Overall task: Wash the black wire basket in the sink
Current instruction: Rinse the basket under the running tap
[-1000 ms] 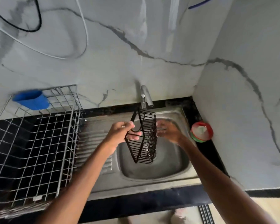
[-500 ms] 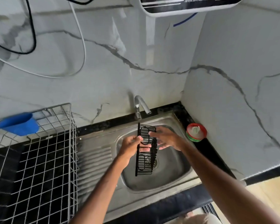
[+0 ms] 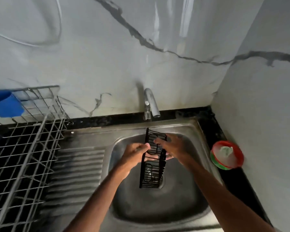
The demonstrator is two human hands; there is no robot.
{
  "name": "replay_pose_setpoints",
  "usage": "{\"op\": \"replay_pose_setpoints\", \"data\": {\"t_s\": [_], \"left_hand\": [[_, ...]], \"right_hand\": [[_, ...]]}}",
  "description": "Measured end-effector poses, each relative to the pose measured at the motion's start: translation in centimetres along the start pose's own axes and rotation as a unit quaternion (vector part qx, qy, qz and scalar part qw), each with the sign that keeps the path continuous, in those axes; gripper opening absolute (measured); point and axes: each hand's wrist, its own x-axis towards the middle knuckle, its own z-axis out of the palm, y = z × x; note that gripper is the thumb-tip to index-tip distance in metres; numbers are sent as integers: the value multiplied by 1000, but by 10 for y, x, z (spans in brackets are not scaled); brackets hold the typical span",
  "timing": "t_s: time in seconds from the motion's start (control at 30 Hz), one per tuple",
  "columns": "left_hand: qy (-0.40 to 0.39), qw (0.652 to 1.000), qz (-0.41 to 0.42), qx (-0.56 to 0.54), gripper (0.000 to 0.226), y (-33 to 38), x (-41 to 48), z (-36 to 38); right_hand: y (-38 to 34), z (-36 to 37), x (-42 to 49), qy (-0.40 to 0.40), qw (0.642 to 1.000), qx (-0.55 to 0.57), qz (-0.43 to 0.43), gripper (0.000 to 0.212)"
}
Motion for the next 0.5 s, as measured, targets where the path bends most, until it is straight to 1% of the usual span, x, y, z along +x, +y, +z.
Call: {"op": "replay_pose_setpoints", "data": {"t_s": [0.07, 0.2, 0.27, 0.3, 0.33, 0.4, 0.5], "left_hand": [[9, 998, 1, 58, 30, -11, 16, -1], [23, 990, 34, 136, 33, -25, 42, -12], [63, 981, 73, 166, 36, -23, 56, -18], [95, 971, 107, 191, 36, -22, 65, -22], [132, 954, 149, 226, 33, -19, 73, -24], [185, 907, 234, 297, 32, -10, 95, -30], [203, 869, 292, 344, 39, 8, 127, -26]], "right_hand": [[13, 5, 22, 19, 1000, -11, -16, 20], [29, 11, 46, 35, 998, -16, -49, 21], [32, 9, 52, 28, 998, -13, -55, 18], [34, 9, 55, 22, 998, -11, -58, 18], [34, 9, 57, 19, 998, -6, -60, 18], [31, 10, 58, 25, 997, -11, -71, 21], [27, 12, 61, 40, 994, -23, -99, 28]]}}
